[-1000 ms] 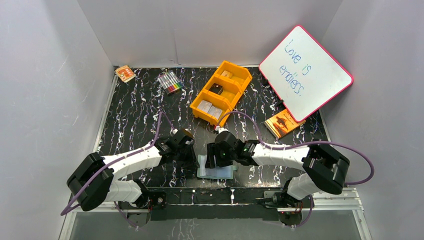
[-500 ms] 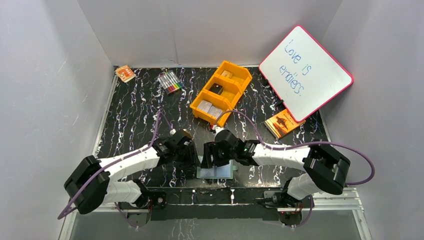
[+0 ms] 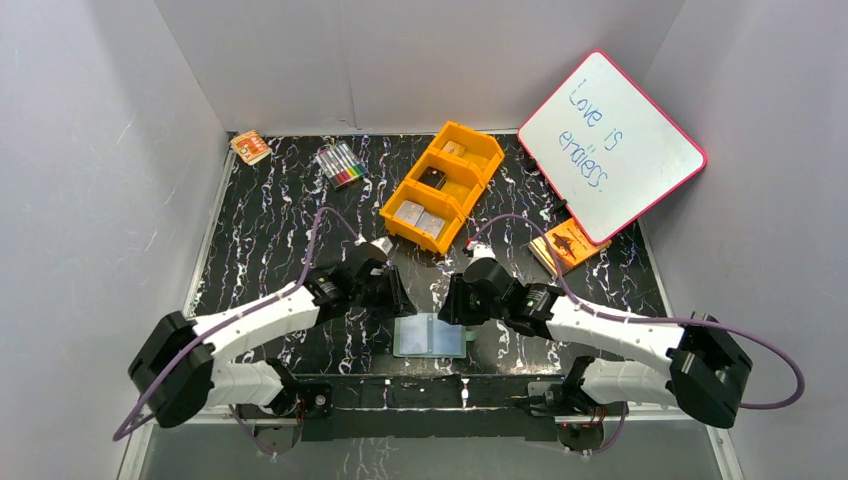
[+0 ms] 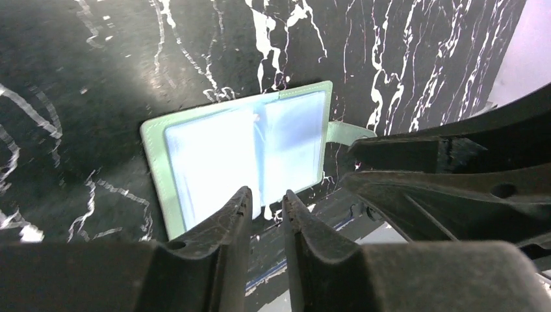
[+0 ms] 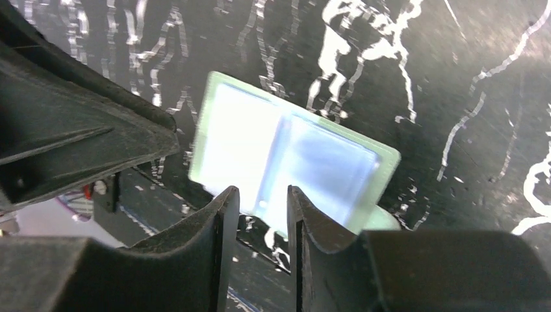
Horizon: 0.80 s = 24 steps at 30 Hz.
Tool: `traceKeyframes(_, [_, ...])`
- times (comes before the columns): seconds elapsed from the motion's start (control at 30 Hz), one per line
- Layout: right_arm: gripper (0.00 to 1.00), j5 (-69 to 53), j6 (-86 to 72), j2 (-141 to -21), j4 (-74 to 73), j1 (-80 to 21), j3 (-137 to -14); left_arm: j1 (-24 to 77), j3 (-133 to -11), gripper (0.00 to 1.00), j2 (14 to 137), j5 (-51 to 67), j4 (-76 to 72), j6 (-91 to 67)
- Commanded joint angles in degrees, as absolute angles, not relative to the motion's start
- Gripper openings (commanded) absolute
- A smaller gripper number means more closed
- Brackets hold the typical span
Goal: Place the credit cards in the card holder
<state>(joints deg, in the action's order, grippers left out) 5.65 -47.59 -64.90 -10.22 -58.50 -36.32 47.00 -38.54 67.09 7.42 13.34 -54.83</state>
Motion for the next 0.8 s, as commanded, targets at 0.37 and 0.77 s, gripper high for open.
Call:
traceKeyframes(0.37, [0.38, 3.87, -51.33, -68.37, -9.33, -57.18, -30.32, 47.13, -33.74, 0.02, 76.59, 11.8, 4.78, -54.53])
traceKeyframes(0.77, [0.38, 5.72, -52.98, -64.09, -14.29, -56.95, -28.49, 47.12, -30.81, 0.0, 73.45, 8.61, 8.53, -54.43])
